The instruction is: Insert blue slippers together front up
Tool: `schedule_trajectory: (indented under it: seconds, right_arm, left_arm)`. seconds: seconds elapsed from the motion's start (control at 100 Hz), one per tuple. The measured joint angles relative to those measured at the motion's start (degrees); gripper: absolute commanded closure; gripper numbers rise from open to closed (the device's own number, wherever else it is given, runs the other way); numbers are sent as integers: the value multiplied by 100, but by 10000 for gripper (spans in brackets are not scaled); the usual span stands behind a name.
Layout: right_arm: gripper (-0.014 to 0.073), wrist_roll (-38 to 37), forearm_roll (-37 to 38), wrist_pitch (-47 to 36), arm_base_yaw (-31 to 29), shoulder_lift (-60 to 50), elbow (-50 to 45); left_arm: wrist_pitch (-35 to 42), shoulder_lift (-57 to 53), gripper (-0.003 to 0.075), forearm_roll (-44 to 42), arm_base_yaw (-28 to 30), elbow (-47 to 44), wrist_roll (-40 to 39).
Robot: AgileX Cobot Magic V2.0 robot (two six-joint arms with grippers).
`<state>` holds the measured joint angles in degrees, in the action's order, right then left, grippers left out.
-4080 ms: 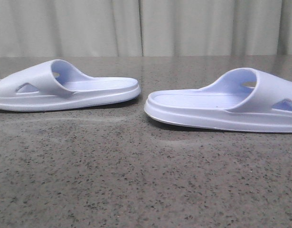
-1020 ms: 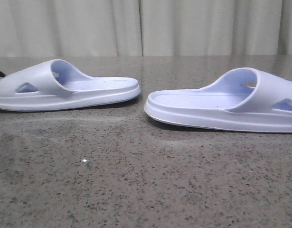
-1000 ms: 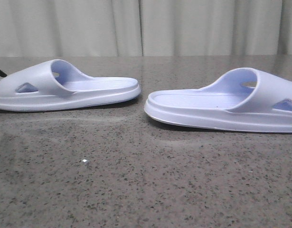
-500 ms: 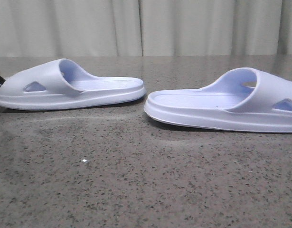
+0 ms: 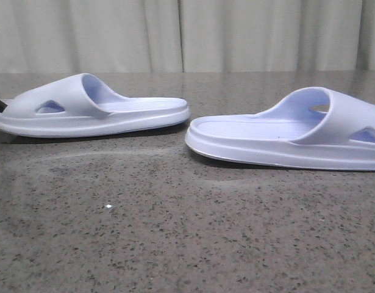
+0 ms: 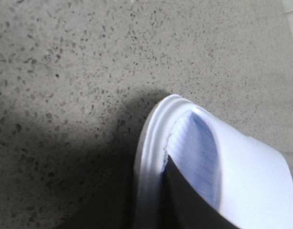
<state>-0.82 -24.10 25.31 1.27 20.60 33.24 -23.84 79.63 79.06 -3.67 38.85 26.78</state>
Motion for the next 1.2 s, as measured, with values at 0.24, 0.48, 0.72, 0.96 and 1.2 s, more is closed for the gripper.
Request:
schedule_trajectory:
  seconds: [0.24,0.48,0.72,0.96,1.2]
  right_arm:
    - [158,0,-2,0,0,0,0]
    - [158,0,-2,7,0,0,0]
    - [158,0,-2,25,0,0,0]
    - [158,-146,-2,204,0,142,-43]
    - [158,-915,-2,111,0,657,-605]
  left_arm:
    - [-728,-11,704,1473,0,-23,1182]
    - [-1409,-188,704,2251,0,-22,1743]
    - [-1555,-482,704,2275,0,28,1780]
    - [-2015,-932,704,2275,0,28,1685]
    - [-2155,-1519,704,2275,0,28,1590]
